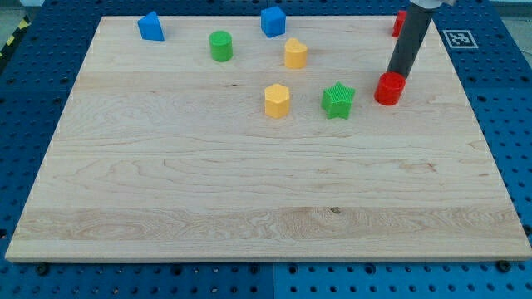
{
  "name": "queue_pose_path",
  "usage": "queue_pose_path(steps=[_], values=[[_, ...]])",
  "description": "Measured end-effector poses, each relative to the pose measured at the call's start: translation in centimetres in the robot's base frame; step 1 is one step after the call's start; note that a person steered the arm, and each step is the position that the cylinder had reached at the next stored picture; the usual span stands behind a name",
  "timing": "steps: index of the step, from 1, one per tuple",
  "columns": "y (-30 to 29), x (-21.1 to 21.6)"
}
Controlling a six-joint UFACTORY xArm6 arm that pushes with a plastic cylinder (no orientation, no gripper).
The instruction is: Slide the yellow heart below the green circle
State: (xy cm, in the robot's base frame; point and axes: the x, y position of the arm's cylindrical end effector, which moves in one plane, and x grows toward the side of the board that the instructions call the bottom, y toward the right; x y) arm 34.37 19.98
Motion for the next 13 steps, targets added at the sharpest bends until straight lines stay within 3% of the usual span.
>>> queue_pose_path(steps=[2, 3, 4, 5, 8, 13], values=[[-1.4, 0.9], [-6.4, 0.8], [-7.2, 0.7], [-9.4, -2.6], [-12.4, -4.7], [-23.7, -1.0]])
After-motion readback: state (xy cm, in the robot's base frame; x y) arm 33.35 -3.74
